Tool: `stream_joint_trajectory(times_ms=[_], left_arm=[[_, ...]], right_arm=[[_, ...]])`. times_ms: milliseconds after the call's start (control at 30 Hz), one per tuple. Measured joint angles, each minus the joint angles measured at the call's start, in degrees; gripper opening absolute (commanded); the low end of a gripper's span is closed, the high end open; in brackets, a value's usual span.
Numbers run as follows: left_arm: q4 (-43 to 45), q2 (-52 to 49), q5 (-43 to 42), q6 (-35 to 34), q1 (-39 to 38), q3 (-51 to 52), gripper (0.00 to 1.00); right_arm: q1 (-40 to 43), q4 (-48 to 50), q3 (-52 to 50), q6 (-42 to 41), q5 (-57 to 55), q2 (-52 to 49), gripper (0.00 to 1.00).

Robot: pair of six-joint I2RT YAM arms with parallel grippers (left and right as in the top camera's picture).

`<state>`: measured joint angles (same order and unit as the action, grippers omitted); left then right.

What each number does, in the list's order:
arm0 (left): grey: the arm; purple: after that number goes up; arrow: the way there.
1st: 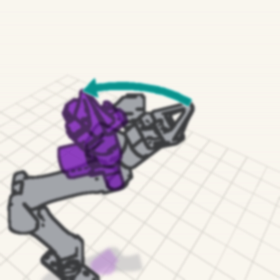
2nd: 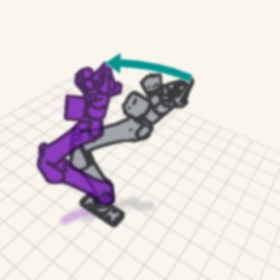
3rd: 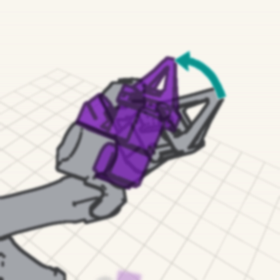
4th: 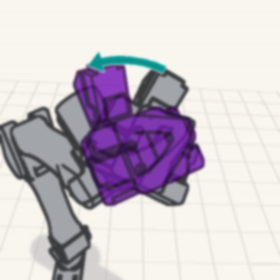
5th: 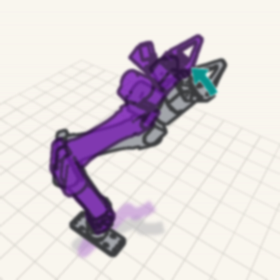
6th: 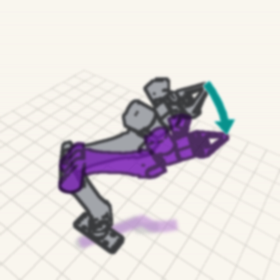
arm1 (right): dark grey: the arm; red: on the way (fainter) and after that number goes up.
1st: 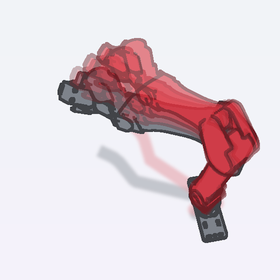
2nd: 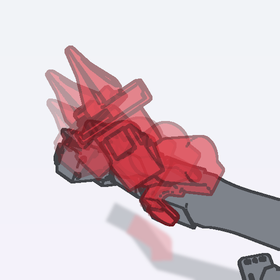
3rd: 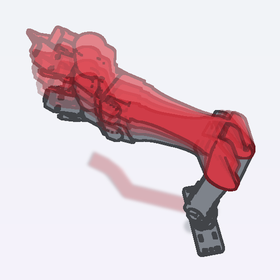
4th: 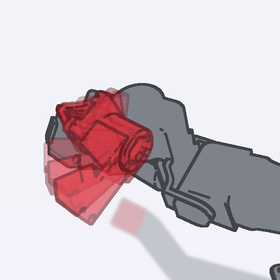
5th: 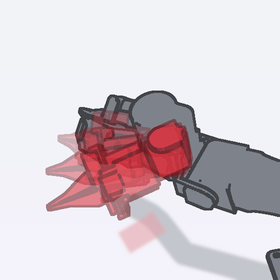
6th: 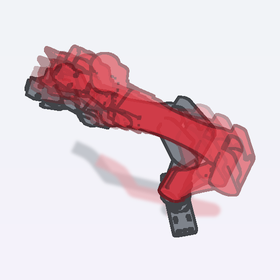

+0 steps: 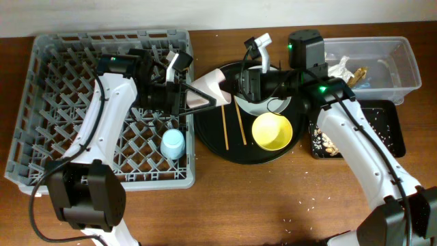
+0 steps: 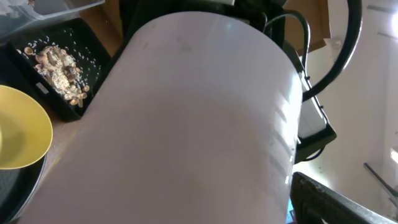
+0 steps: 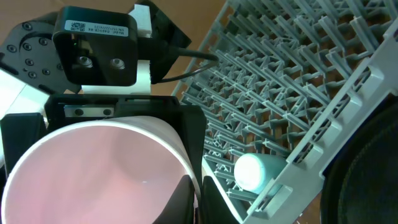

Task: Sort waste into correct bins and load items into the dishwasher rack
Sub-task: 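Hand the pink cup from right gripper to left gripper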

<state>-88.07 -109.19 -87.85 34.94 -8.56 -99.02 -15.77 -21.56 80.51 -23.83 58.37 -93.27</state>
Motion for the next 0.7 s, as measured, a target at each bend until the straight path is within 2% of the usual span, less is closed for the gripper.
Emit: stream_joint_trajectory(times_ms=[33,67,167,267,367,433,500,700], left_arm=[[0.0,0.0,0.0,0.0,0.0,0.0,0.77],[0.0,0.0,0.0,0.0,0.3,0.0,0.73],[0.0,0.0,0.8,0.0,0.7,0.3,0.67],[0.0,-0.1,0.9,0.0,0.9,0.3,0.65],[0.2,-0.1,0.9,0.0,0.9,0.4,0.65],[0.7,-0.1,0.9,0.0,0.6,0.3,0.65],[0.9,-0.1,1.0,0.0,0.3,0.3,0.63],[1.9,-0.1,4.5,0.0,2.6,0.3,0.57]], right_arm=[[-0.3,0.1,0.0,-0.7,-0.9,0.0,0.04],[-0.6,0.2,0.0,-1.1,-1.5,0.0,0.04],[-1.5,0.4,0.0,-2.4,-3.1,0.1,0.04],[-1.9,0.6,0.0,-3.0,-4.1,0.2,0.05],[-2.0,0.6,0.0,-3.3,-4.7,0.3,0.25],[-2.4,0.5,0.0,-3.1,-6.0,0.3,0.29],[-2.9,0.4,0.0,-3.1,-7.0,0.3,0.38],[-3.1,-0.2,0.0,-2.6,-9.1,0.3,0.51]])
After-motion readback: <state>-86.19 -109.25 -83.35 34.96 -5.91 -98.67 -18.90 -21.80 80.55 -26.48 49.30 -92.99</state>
